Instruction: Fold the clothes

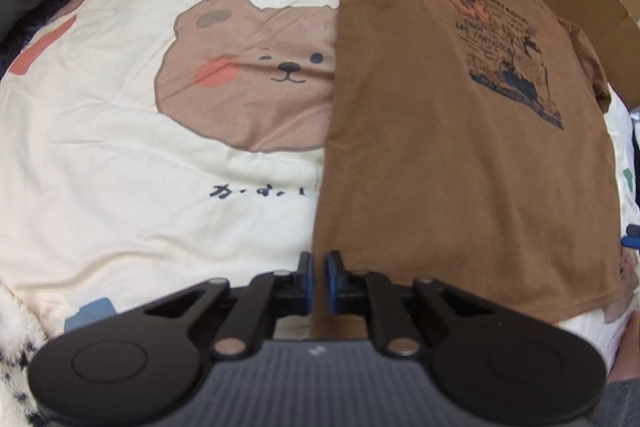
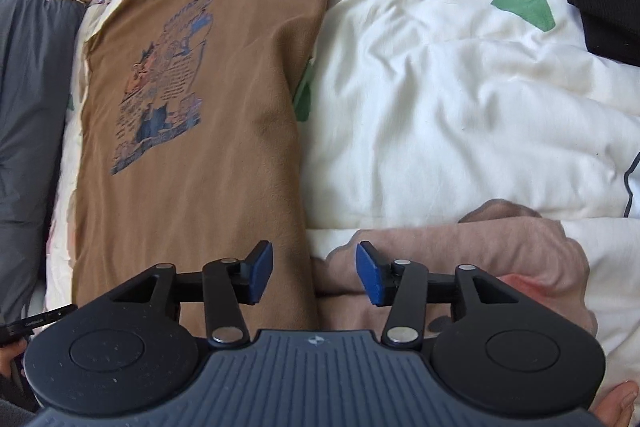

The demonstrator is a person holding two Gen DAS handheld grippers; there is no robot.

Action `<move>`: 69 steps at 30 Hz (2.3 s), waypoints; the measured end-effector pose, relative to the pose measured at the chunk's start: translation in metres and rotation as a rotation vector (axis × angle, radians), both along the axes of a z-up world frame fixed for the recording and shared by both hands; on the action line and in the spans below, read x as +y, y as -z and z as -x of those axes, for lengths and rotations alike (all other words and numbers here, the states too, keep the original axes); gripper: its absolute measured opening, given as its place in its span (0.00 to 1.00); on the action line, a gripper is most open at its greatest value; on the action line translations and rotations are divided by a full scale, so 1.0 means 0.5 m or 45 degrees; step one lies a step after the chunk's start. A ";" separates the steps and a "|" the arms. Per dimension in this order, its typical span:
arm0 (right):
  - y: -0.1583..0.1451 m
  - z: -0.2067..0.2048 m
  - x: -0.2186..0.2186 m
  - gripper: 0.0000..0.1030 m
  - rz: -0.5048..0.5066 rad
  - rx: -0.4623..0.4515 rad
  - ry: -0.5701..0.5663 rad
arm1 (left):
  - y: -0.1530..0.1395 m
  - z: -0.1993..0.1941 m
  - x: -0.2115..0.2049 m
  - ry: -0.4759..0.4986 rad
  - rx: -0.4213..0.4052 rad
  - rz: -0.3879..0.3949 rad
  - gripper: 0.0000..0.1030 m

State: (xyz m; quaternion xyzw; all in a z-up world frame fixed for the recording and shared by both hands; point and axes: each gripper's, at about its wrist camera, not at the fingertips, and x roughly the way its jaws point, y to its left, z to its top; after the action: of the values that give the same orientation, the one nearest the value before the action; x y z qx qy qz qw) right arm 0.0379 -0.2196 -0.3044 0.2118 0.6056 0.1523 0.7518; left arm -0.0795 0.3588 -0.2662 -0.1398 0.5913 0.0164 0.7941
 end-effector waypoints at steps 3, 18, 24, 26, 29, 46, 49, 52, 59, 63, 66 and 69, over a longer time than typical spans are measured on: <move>0.001 0.006 0.013 0.57 0.015 0.029 -0.049 | -0.009 -0.006 -0.018 0.027 -0.016 0.019 0.05; 0.025 0.027 0.052 0.06 0.170 0.035 -0.267 | 0.040 -0.024 -0.124 0.176 0.021 0.095 0.14; 0.033 0.029 0.039 0.06 0.174 0.047 -0.233 | 0.015 -0.007 -0.115 0.172 0.014 0.065 0.23; 0.036 0.028 0.034 0.06 0.167 0.055 -0.220 | 0.001 0.000 -0.106 0.143 -0.002 0.021 0.37; 0.038 0.027 0.034 0.07 0.165 0.059 -0.214 | -0.016 0.010 -0.100 0.106 -0.032 -0.071 0.65; 0.027 0.024 0.011 0.09 0.106 0.030 -0.117 | -0.037 0.029 0.020 -0.053 -0.013 -0.017 0.05; 0.031 0.021 0.011 0.09 0.099 0.032 -0.107 | -0.040 0.028 0.043 -0.079 -0.004 -0.008 0.05; 0.037 0.021 0.011 0.09 0.093 0.039 -0.098 | -0.023 0.030 0.048 -0.105 0.036 0.024 0.05; 0.039 0.024 0.006 0.17 0.052 0.051 -0.098 | 0.004 0.052 0.044 -0.090 0.105 0.036 0.05; 0.041 0.025 0.012 0.43 0.024 0.050 -0.118 | -0.002 0.046 0.046 -0.081 0.116 0.012 0.11; 0.045 0.027 0.027 0.42 0.045 0.042 -0.151 | -0.023 0.038 0.038 -0.044 0.096 -0.066 0.17; 0.042 0.029 0.031 0.41 0.043 0.041 -0.182 | -0.052 0.030 0.038 -0.031 0.045 -0.129 0.29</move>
State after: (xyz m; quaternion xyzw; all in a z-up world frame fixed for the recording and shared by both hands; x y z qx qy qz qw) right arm 0.0233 -0.2039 -0.3254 0.1578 0.6336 0.1920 0.7326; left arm -0.0943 0.3778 -0.2400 -0.1062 0.6018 0.0583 0.7894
